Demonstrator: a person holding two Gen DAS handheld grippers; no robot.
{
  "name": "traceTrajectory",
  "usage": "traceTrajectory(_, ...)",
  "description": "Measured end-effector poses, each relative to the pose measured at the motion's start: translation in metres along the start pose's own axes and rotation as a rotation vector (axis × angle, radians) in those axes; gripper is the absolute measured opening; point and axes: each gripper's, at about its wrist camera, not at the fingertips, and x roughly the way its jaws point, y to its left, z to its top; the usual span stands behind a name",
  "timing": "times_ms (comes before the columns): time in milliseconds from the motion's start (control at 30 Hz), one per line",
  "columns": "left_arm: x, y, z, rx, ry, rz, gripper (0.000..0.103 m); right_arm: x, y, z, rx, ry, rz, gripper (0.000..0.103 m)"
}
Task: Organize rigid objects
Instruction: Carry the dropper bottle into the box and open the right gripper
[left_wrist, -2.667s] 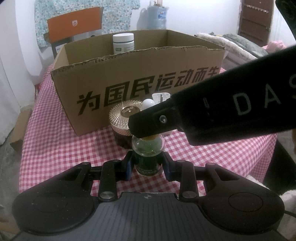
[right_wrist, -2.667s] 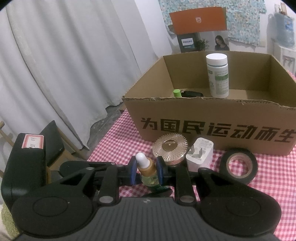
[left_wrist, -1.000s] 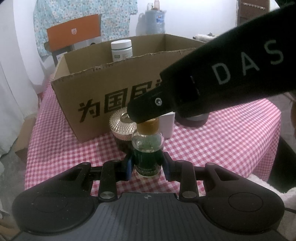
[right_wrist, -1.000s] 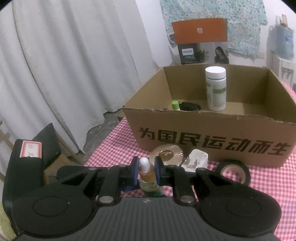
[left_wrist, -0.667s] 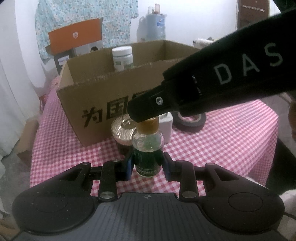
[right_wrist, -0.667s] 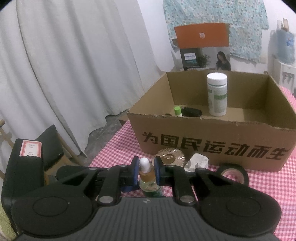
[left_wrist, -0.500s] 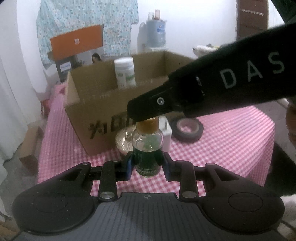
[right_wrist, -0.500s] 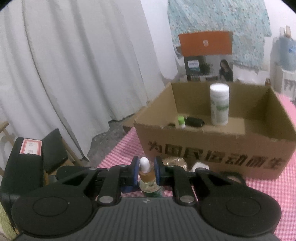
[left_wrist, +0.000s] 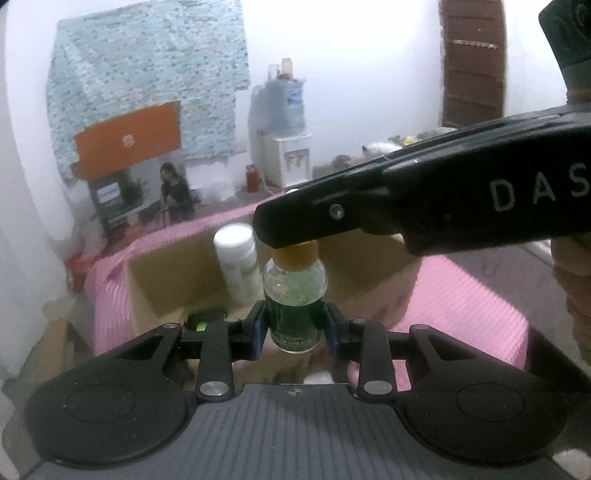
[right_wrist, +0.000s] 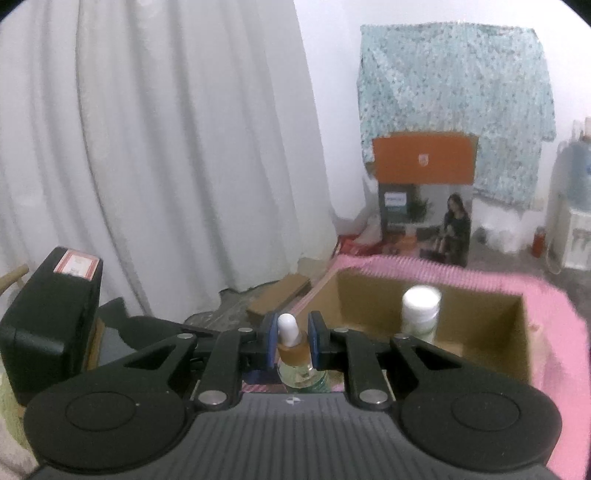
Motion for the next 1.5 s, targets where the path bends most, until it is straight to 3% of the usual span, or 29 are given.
traceTrajectory(367, 0.113, 0.011, 0.062, -0.056, 0.127, -0.068, 0.031, 0.049, -0.112, 0.044, 0.094, 0.055, -0.079, 0.019)
traceTrajectory(800, 0.227, 0.028, 0.073, -0.102, 0.331, -0.046, 0.031, 0.129, -0.227, 0.031, 0.282, 0.197, -0.063, 0.019)
traceTrajectory(1333, 0.26, 0.038, 0.067, -0.162, 0.423, -0.048, 0.032, 0.17, -0.261, 0.016, 0.335, 0.288, -0.025, 0.019)
traceTrajectory(1500, 0.251, 0.033, 0.073, -0.147, 0.382, -0.051, 0.033, 0.175, -0.257, 0.012, 0.333, 0.317, -0.022, 0.02)
